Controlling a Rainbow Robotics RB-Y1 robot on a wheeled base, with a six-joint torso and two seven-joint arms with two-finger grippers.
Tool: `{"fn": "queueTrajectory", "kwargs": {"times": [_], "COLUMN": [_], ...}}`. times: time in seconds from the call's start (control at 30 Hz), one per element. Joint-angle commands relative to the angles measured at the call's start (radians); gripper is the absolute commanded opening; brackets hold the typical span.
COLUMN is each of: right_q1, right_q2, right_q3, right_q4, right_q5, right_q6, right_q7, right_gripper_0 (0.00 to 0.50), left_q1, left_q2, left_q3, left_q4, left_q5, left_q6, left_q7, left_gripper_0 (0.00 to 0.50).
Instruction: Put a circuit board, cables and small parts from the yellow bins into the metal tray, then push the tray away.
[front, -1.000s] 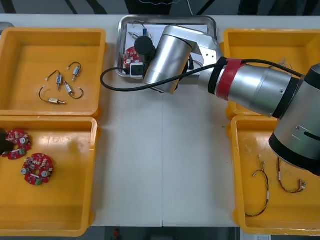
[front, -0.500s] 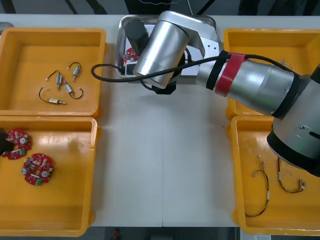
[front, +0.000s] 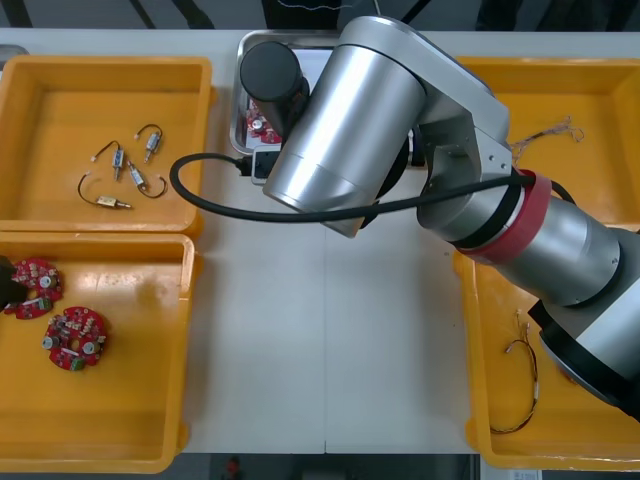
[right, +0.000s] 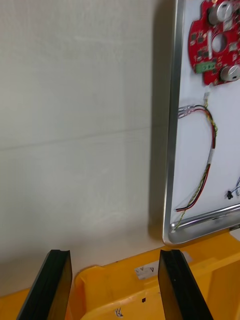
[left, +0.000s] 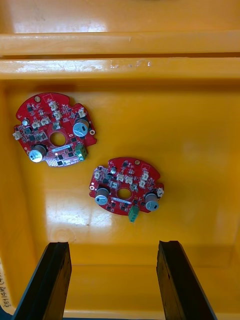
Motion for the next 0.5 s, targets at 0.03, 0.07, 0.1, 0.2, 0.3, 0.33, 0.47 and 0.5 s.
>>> {"fn": "queueTrajectory", "kwargs": {"times": [0.03,0.07,0.1,0.2,0.3,0.33,0.47,0.5], "right_q1": [0.071,0.082,0.108,0.175,0.257,0.289,0.387,0.401], "right_q2": [-0.018,-0.024,-0.041,-0.090,-0.144,-0.162,-0.215,-0.221], "right_q3": [-0.067,-0.070,-0.076,-0.092,-0.115,-0.132,-0.220,-0.237], "right_q4": [-0.158,-0.179,-0.221,-0.333,-0.429,-0.463,-0.550,-0.555], "right_q5": [0.004,0.000,-0.007,-0.007,-0.007,-0.008,-0.023,-0.033], "right_q6": [0.003,0.003,0.003,0.003,0.003,0.003,0.003,0.003], "right_q7": [-0.124,-0.139,-0.176,-0.266,-0.340,-0.366,-0.427,-0.437], "right_gripper_0": [0.500,0.500,0.500,0.500,0.500,0.500,0.500,0.500], "left_q1": [0.025,0.025,0.025,0.025,0.025,0.025,0.025,0.025], "left_q2": [0.042,0.042,0.042,0.042,0.042,0.042,0.042,0.042], "left_q3": [0.032,0.032,0.032,0.032,0.032,0.032,0.032,0.032], "left_q4": [-0.027,-0.027,-0.027,-0.027,-0.027,-0.027,-0.027,-0.027], "left_q5": [0.008,0.008,0.008,0.008,0.008,0.008,0.008,0.008], "left_q6": [0.006,0.006,0.006,0.006,0.006,0.006,0.006,0.006], "left_q7": [-0.064,-0.064,-0.064,-0.064,-0.064,-0.064,-0.064,-0.064], "left_gripper_0": [0.500,0.500,0.500,0.500,0.500,0.500,0.500,0.500]}}
